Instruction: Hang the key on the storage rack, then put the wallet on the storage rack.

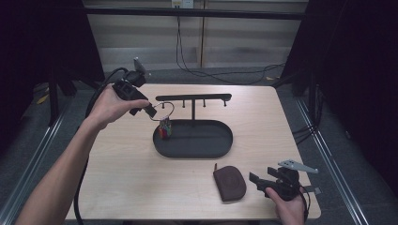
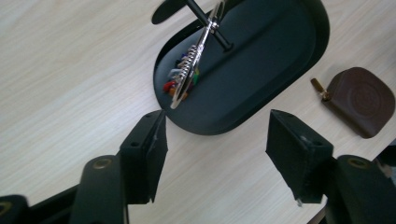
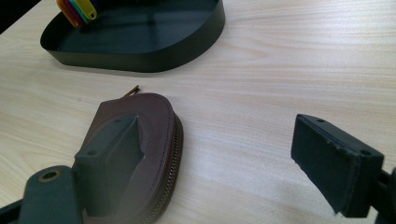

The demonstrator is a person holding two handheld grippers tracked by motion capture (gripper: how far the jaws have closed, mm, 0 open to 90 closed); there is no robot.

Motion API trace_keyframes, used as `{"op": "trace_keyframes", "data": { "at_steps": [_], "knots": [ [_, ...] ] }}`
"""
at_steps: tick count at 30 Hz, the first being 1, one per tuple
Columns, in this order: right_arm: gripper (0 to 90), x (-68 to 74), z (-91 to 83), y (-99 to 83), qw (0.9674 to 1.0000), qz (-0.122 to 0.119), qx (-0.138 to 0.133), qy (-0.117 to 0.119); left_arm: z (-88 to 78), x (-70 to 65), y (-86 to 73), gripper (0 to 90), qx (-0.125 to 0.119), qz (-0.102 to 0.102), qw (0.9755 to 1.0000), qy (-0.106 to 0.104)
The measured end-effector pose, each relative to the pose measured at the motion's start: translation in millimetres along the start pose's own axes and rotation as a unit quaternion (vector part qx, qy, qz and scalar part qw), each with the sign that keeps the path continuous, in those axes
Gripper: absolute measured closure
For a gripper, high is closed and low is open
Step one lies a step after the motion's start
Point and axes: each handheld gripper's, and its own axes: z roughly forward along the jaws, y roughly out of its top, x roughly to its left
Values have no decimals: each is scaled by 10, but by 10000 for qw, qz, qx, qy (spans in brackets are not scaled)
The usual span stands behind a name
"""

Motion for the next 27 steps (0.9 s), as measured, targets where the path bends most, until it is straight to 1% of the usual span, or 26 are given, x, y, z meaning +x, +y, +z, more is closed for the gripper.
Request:
{"op": "trace_keyframes", "data": {
  "at_steps": [1,2,7,8,10,12,13,16,19,22,25,27],
  "knots": [
    [159,-1,-3,-1,10000,1,5,-1,9,0,-24,380,-21,-11,10000,39],
    [159,-1,-6,-3,10000,5,-8,-5,25,2,-50,377,-54,-28,10000,17],
    [161,0,-4,-3,10000,8,2,-10,101,21,-159,360,-111,18,9999,-109],
    [161,-1,3,-2,10000,5,7,-20,107,30,-173,359,-155,46,9998,-131],
    [161,-1,14,0,10000,-1,17,-15,117,45,-201,351,-246,23,9995,-191],
    [161,7,17,2,10000,-4,19,-14,134,47,-227,332,-283,33,9994,-178],
    [161,8,17,3,10000,-9,23,-19,139,45,-241,330,-293,44,9994,-171],
    [160,2,22,4,10000,-4,34,-37,149,36,-282,319,-301,111,9992,-239],
    [161,3,17,3,10000,2,22,-47,158,23,-332,305,-353,96,9989,-293],
    [161,7,17,3,10000,4,21,-32,167,10,-378,284,-360,93,9989,-281],
    [161,10,12,1,10000,-29,36,-28,188,-22,-450,253,-462,131,9983,-330],
    [161,6,5,0,10000,-24,23,-46,226,-46,-494,245,-451,164,9982,-362]
  ]
}}
